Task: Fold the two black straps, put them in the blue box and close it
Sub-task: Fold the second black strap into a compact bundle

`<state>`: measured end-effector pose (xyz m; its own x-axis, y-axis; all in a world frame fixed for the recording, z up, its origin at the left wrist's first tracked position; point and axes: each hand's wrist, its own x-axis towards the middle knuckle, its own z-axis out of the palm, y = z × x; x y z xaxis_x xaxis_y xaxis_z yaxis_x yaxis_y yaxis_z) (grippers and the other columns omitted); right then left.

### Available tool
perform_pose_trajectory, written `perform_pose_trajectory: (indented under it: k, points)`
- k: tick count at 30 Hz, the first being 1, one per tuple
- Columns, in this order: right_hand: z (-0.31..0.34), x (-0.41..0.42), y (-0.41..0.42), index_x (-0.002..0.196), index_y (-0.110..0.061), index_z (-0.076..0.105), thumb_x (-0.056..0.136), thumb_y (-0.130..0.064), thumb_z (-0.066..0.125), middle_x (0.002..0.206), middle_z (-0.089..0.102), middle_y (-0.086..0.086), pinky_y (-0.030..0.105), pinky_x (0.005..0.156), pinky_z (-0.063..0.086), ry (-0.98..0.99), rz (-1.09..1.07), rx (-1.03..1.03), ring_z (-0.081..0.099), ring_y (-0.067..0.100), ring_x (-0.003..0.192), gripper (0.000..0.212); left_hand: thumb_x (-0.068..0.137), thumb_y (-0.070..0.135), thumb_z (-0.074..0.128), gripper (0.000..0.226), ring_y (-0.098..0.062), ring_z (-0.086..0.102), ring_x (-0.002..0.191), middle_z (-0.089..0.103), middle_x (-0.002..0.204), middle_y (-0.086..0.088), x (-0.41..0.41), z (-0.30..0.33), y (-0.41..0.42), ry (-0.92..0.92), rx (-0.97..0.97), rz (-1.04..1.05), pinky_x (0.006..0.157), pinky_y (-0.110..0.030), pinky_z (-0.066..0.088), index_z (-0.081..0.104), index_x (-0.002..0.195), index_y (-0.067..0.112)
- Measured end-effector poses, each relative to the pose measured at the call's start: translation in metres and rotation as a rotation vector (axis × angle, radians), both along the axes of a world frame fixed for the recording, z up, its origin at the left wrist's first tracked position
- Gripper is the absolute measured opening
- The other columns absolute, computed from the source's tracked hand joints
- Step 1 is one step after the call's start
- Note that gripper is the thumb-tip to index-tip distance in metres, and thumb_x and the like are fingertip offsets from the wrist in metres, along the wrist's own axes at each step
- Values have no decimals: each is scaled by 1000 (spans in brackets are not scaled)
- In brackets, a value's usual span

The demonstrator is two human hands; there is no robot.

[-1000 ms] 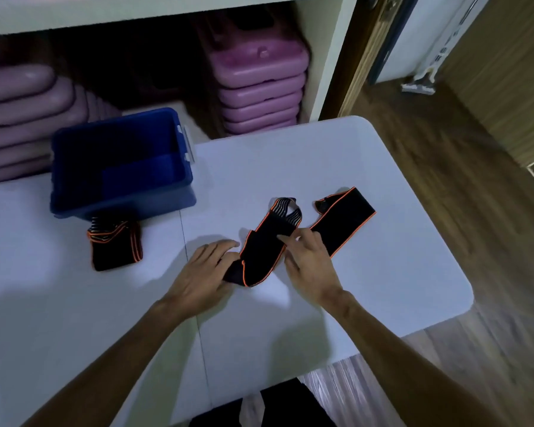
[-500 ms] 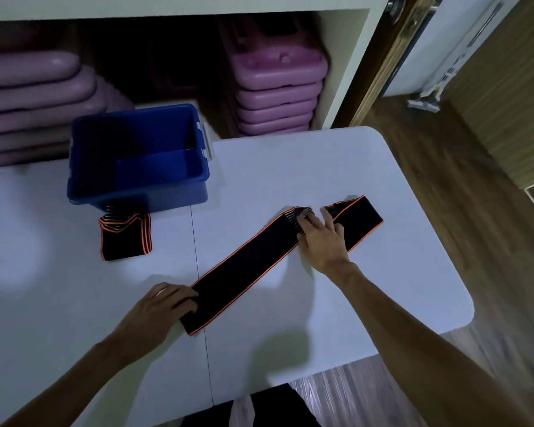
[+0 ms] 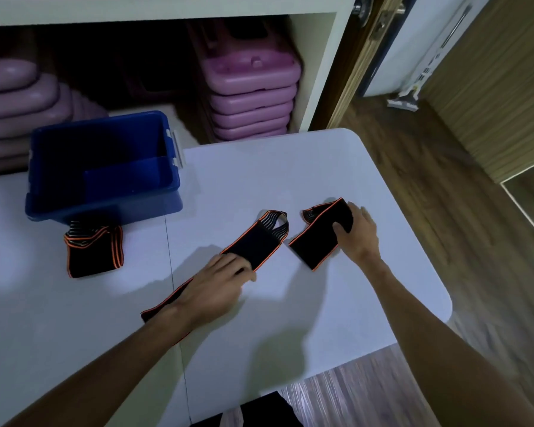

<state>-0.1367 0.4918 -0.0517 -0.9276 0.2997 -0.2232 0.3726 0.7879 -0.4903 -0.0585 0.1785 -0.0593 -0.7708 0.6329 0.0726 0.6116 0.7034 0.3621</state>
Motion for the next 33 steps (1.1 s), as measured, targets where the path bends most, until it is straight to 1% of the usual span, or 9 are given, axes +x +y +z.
perform_pose_trajectory:
  k: [4, 8, 12, 16, 20, 23, 28, 31, 33]
  points:
    - [-8, 24, -8, 132, -17, 50, 92, -38, 53, 132, 53, 8, 47, 96, 43, -205, 166, 133, 48, 34, 121, 45, 73, 7, 51, 38, -18, 49, 97, 56, 110, 3, -16, -1, 46, -47, 5, -5, 81, -32, 41, 58, 108, 21]
    - [-1, 67, -39, 84, -20, 58, 92, -53, 47, 91, 70, 4, 37, 79, 38, -85, 368, 327, 63, 29, 93, 36, 80, 16, 58, 29, -26, 54, 95, 56, 111, -2, -20, -4, 62, -107, -13, 83, 73, -41, 49, 59, 109, 18]
    - [1, 87, -42, 77, -21, 59, 87, -62, 53, 64, 67, -1, 30, 61, 40, 80, 300, 196, 63, 25, 66, 42, 76, 40, 66, 43, -28, 57, 97, 58, 113, -3, -4, -13, 67, -148, -157, 66, 74, -42, 49, 58, 113, 18]
    - [-5, 68, -21, 108, -20, 63, 94, -44, 52, 104, 64, 6, 40, 79, 50, 91, 214, 129, 56, 29, 100, 30, 57, 49, 83, 65, -26, 59, 85, 62, 100, -5, 8, -23, 76, -119, -248, 134, 66, -37, 50, 60, 109, 16]
    - [-18, 47, -15, 124, -24, 61, 98, -32, 50, 133, 50, 8, 49, 101, 43, -78, 234, -14, 43, 31, 125, 29, 76, 34, 75, 64, -27, 51, 104, 52, 115, -6, 9, -11, 84, -244, -152, 267, 89, -38, 40, 45, 131, 19]
    - [-21, 41, -15, 112, -25, 67, 98, -31, 50, 131, 51, 6, 45, 105, 38, -76, 299, -110, 40, 29, 127, 23, 84, 17, 66, 51, -20, 56, 106, 50, 117, -1, 5, 2, 65, -523, 152, 317, 92, -36, 44, 43, 128, 30]
    - [-17, 37, -14, 103, -19, 72, 97, -40, 48, 135, 48, 1, 27, 103, 24, -161, 334, -162, 29, 22, 133, 32, 81, 14, 73, 34, 2, 56, 99, 63, 105, 3, 4, 23, -11, -735, 409, 456, 82, -5, 37, 61, 110, 29]
    - [-17, 37, -17, 86, -14, 74, 96, -41, 50, 124, 53, -1, 22, 100, 20, -157, 447, -134, 32, 11, 127, 37, 84, 16, 72, 28, 2, 56, 111, 66, 112, 11, 17, 26, -67, -812, 424, 529, 94, -19, 39, 64, 107, 30]
    - [-15, 37, -22, 86, -11, 73, 95, -28, 60, 113, 56, -5, 25, 103, 23, -55, 531, -138, 35, 3, 117, 23, 85, 16, 71, 24, -2, 60, 106, 69, 106, 12, 31, 24, -96, -832, 435, 577, 93, -25, 43, 66, 105, 28]
